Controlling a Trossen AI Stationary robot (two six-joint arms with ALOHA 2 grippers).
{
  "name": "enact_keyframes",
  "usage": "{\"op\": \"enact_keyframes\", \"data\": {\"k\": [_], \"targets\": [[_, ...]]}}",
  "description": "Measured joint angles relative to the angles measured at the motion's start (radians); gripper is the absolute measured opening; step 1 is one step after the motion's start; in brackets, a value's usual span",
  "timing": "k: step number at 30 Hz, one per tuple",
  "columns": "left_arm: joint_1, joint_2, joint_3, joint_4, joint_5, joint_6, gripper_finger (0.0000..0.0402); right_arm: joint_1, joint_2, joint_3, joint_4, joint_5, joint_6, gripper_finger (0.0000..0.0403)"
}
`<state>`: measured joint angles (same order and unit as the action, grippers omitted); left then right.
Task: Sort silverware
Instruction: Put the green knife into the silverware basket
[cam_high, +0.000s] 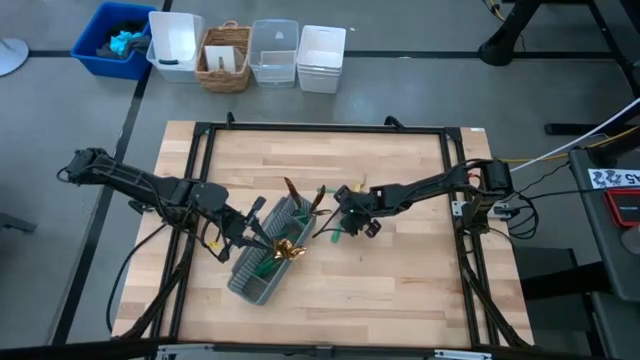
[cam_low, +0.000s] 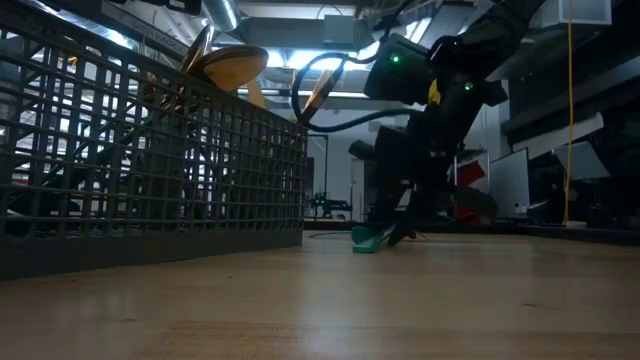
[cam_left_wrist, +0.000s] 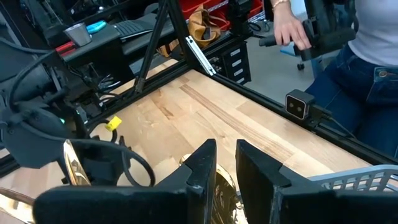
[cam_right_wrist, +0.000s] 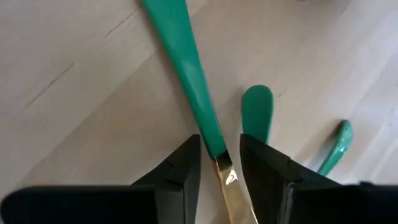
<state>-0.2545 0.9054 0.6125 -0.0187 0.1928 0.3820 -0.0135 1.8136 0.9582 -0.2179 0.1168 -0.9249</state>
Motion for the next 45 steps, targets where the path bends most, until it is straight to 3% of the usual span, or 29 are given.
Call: {"op": "enact_keyframes", "data": {"k": [9, 18, 28, 41, 45], "targets": [[0.000, 0.000, 0.000, 0.000, 0.000, 0.000, 0.0054, 0.000, 0.012, 0.000, -0.006, 0.004, 0.000, 0.0107], [0.000, 0.000, 0.000, 0.000, 0.000, 0.000, 0.0054, 0.000, 0.017, 0.000, 0.007, 0.014, -0.008, 0.0025], [0.000, 0.000, 0.000, 0.004, 0.000, 0.000, 0.0054, 0.001, 0.020, 0.046, -0.049, 0.073, 0.002, 0.0030], [0.000, 0.000, 0.000, 0.004, 0.000, 0.000, 0.0054, 0.051, 0.020, 0.188, -0.304, 0.077, 0.001, 0.0019], [0.000, 0.000, 0.000, 0.004, 0.000, 0.000, 0.0054, 0.087, 0.020, 0.237, -0.348, 0.152, 0.000, 0.0019]]}}
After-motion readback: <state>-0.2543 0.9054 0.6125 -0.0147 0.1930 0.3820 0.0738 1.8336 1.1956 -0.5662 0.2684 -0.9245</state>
